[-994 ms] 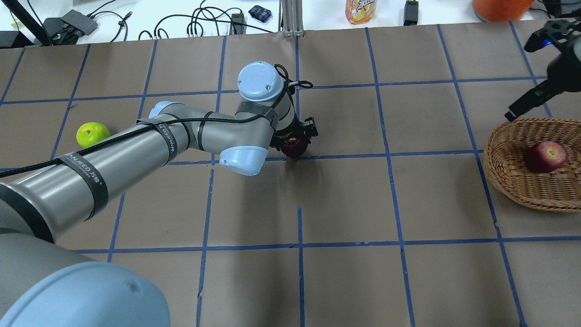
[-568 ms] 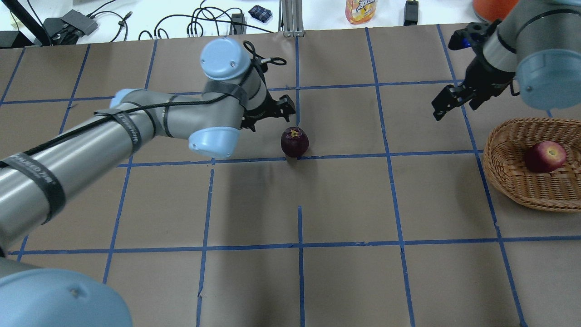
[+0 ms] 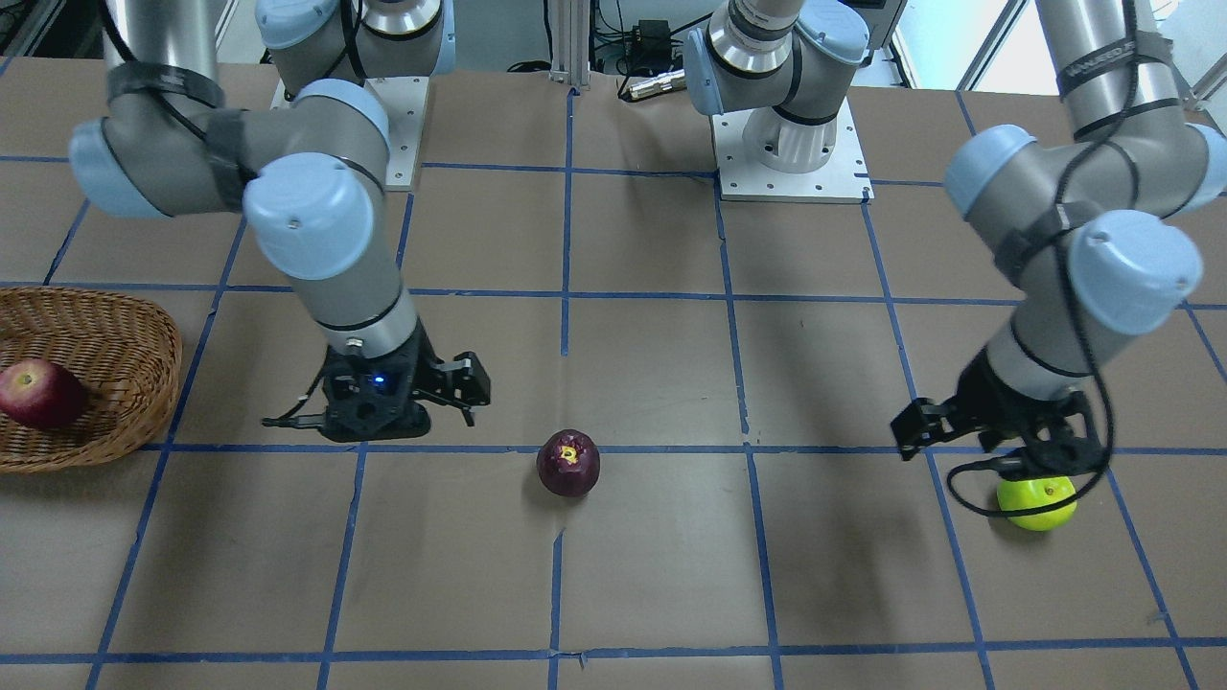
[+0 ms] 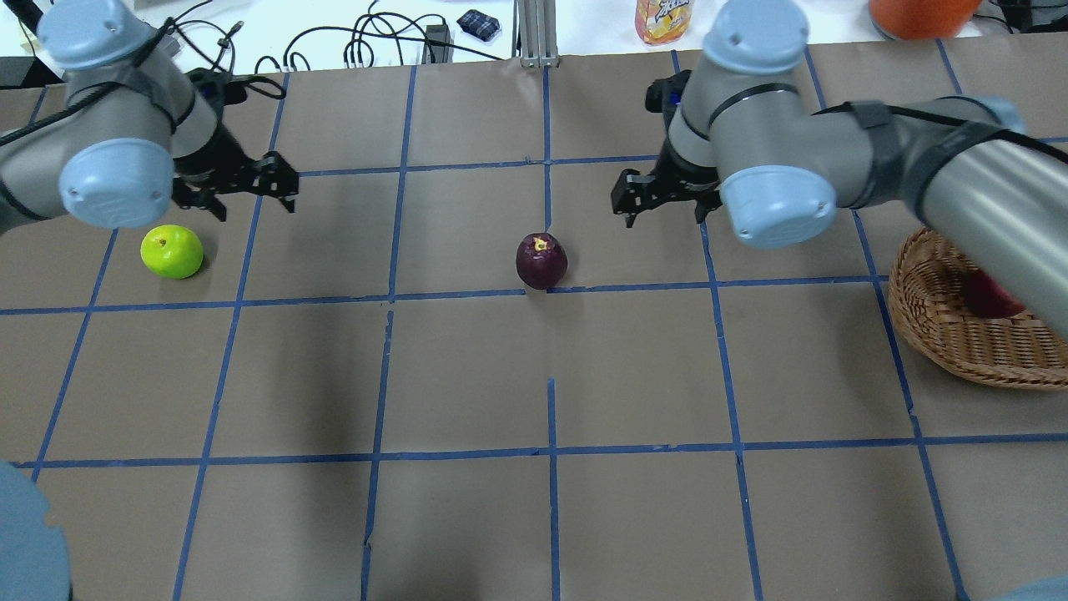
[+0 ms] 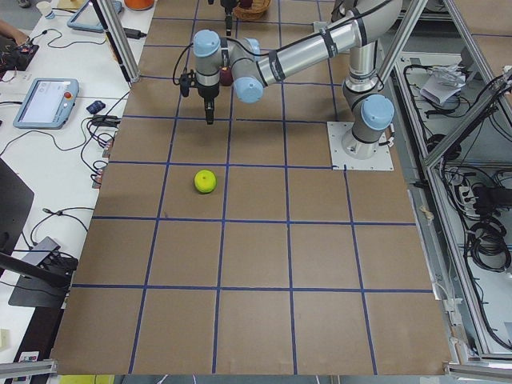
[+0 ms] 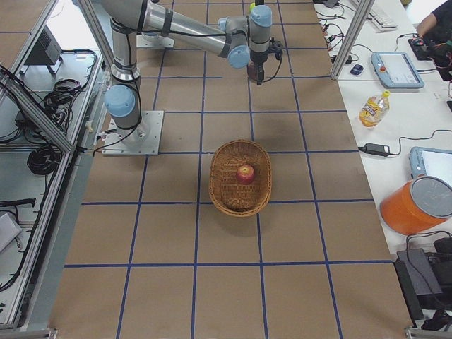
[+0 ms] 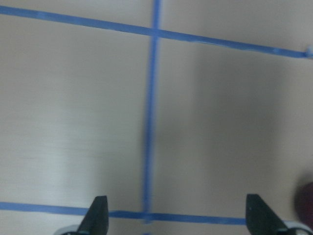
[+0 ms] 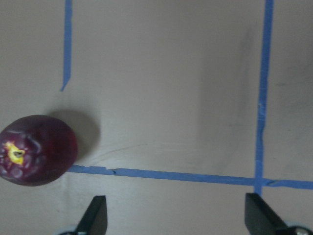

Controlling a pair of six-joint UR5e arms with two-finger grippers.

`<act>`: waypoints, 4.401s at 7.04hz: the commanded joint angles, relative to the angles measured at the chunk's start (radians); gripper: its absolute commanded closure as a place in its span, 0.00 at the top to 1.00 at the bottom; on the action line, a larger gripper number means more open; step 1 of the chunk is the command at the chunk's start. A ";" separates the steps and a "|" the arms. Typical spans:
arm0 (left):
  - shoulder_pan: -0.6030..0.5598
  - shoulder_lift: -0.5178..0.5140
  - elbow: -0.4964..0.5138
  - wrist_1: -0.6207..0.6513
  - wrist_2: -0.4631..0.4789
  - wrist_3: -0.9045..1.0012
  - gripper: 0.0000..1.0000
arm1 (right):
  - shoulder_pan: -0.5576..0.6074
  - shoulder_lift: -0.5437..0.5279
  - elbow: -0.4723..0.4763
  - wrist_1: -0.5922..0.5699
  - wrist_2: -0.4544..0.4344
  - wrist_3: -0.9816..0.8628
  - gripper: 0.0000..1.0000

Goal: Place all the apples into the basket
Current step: 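Grasp the dark apple with the right gripper while the left grasps the green apple, then carry the dark apple into the basket while the left gripper lifts the green apple, then set the green apple at the table center with the left gripper and withdraw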

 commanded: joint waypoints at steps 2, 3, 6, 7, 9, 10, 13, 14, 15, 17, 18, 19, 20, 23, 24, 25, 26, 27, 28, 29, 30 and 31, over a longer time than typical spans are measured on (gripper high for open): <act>0.193 -0.104 0.014 0.007 0.020 0.233 1.00 | 0.202 0.156 -0.124 -0.037 -0.050 0.221 1.00; 0.198 -0.133 0.027 0.020 0.018 0.259 1.00 | 0.211 0.177 -0.131 -0.043 -0.082 0.222 1.00; 0.200 -0.209 0.025 0.080 -0.055 0.257 1.00 | 0.211 0.245 -0.132 -0.122 -0.081 0.223 1.00; 0.201 -0.224 0.031 0.105 -0.064 0.277 1.00 | 0.212 0.265 -0.131 -0.141 -0.077 0.220 1.00; 0.201 -0.238 0.044 0.151 -0.058 0.294 1.00 | 0.212 0.277 -0.129 -0.144 -0.073 0.219 1.00; 0.201 -0.241 0.068 0.151 -0.061 0.296 1.00 | 0.212 0.277 -0.129 -0.144 -0.072 0.211 0.86; 0.200 -0.249 0.065 0.151 -0.075 0.299 1.00 | 0.186 0.233 -0.137 -0.133 -0.081 0.185 0.41; 0.200 -0.253 0.068 0.151 -0.098 0.299 1.00 | 0.130 0.157 -0.114 -0.101 -0.084 0.119 0.41; 0.198 -0.253 0.082 0.148 -0.103 0.290 0.69 | 0.025 0.098 -0.112 -0.004 -0.084 0.005 0.37; 0.184 -0.232 0.103 0.099 -0.095 0.271 0.19 | -0.170 -0.038 -0.012 0.046 -0.087 -0.296 0.23; 0.128 -0.197 0.149 -0.015 -0.097 0.148 0.16 | -0.293 -0.104 0.081 0.028 -0.078 -0.435 0.23; 0.032 -0.162 0.153 -0.065 -0.092 0.103 0.14 | -0.432 -0.152 0.154 0.008 -0.067 -0.599 0.19; -0.082 -0.131 0.139 -0.067 -0.098 -0.022 0.12 | -0.557 -0.167 0.194 -0.013 -0.067 -0.757 0.15; -0.405 -0.130 0.124 -0.053 -0.108 -0.490 0.12 | -0.818 -0.178 0.326 -0.148 0.052 -0.987 0.30; -0.513 -0.149 0.124 -0.011 -0.112 -0.670 0.12 | -0.826 -0.183 0.348 -0.162 0.055 -0.986 0.78; -0.582 -0.170 0.125 -0.002 -0.109 -0.709 0.12 | -0.826 -0.185 0.342 -0.161 0.055 -0.984 1.00; -0.637 -0.177 0.128 0.011 -0.109 -0.753 0.12 | -0.822 -0.191 0.339 -0.152 0.055 -0.986 1.00; -0.655 -0.215 0.124 0.101 -0.114 -0.753 0.12 | -0.811 -0.224 0.339 -0.146 0.055 -0.983 1.00; -0.673 -0.248 0.125 0.129 -0.111 -0.756 0.12 | -0.767 -0.264 0.337 -0.132 0.055 -0.973 1.00; -0.685 -0.270 0.125 0.137 -0.108 -0.755 0.18 | -0.695 -0.295 0.328 -0.094 0.055 -0.961 1.00; -0.686 -0.273 0.125 0.142 -0.098 -0.746 0.54 | -0.612 -0.295 0.285 -0.071 0.052 -0.855 1.00; -0.679 -0.252 0.121 0.140 -0.097 -0.715 0.93 | -0.511 -0.293 0.245 -0.019 0.052 -0.705 1.00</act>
